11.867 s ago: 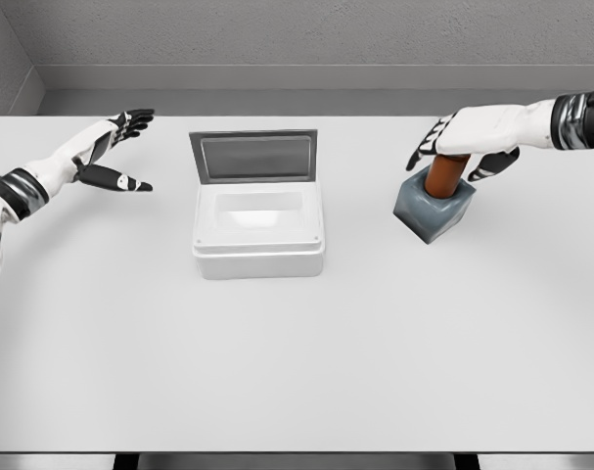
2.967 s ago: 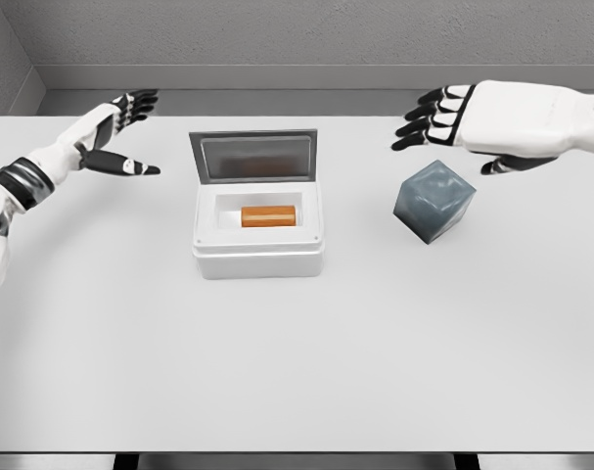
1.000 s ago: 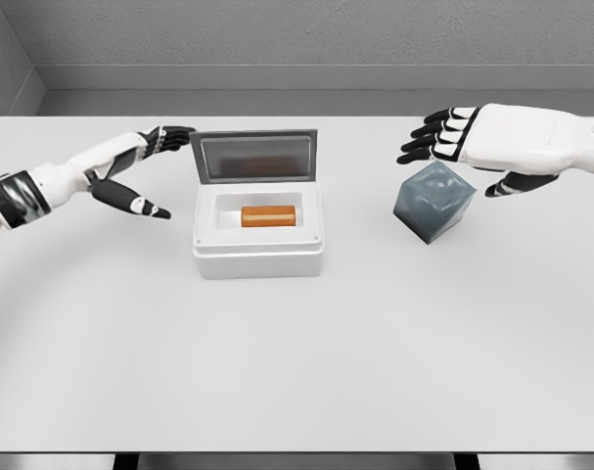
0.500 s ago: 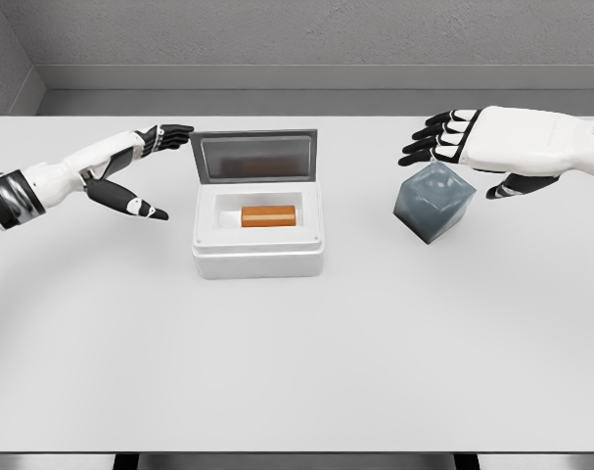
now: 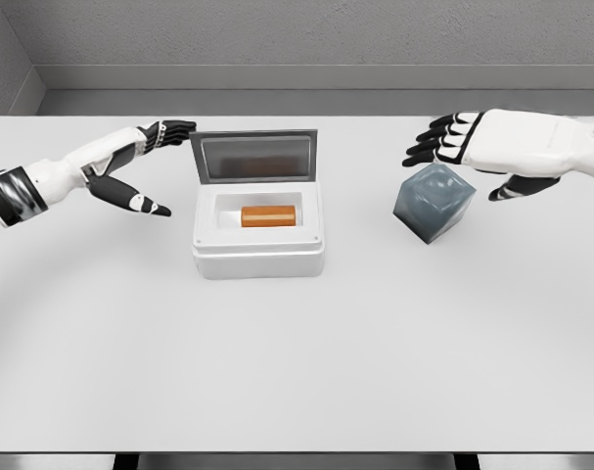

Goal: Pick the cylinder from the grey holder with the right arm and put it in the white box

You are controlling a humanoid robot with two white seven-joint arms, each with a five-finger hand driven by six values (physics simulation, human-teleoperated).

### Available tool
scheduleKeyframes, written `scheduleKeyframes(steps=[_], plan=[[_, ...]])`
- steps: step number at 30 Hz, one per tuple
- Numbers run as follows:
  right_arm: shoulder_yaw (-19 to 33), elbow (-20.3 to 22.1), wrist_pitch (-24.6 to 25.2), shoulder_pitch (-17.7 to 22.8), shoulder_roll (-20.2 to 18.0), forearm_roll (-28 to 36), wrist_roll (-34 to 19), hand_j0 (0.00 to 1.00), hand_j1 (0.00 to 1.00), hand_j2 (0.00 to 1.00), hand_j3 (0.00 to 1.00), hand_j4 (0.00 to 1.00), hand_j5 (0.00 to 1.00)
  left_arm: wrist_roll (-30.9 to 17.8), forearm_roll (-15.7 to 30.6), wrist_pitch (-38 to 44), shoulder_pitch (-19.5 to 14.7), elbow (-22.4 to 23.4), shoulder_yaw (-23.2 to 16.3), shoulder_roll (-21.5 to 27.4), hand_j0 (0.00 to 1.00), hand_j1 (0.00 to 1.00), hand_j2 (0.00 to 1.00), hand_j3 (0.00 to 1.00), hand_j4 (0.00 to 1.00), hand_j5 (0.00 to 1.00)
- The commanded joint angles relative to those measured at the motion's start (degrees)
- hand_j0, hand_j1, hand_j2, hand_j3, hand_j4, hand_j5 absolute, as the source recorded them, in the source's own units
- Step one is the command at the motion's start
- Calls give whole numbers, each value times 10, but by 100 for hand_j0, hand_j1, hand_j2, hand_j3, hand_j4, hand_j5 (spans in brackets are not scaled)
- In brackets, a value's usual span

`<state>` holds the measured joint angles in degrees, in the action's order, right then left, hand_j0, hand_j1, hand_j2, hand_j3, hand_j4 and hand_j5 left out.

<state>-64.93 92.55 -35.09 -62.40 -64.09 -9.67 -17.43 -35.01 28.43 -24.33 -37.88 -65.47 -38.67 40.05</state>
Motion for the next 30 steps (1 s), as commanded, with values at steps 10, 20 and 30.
scheduleKeyframes(steps=[10,20,30], plan=[[2,1,1,-1,-1,4,1,100,100,100,100,100,100,0,4,1,10,-23,0,8,100,100,100,100,100,100],[2,0,1,-2,0,4,1,100,100,100,100,100,100,0,5,0,21,-56,3,33,100,100,100,100,100,100],[1,3,1,4,0,4,1,100,100,100,100,100,100,0,3,-8,32,41,54,44,100,100,100,100,100,100]])
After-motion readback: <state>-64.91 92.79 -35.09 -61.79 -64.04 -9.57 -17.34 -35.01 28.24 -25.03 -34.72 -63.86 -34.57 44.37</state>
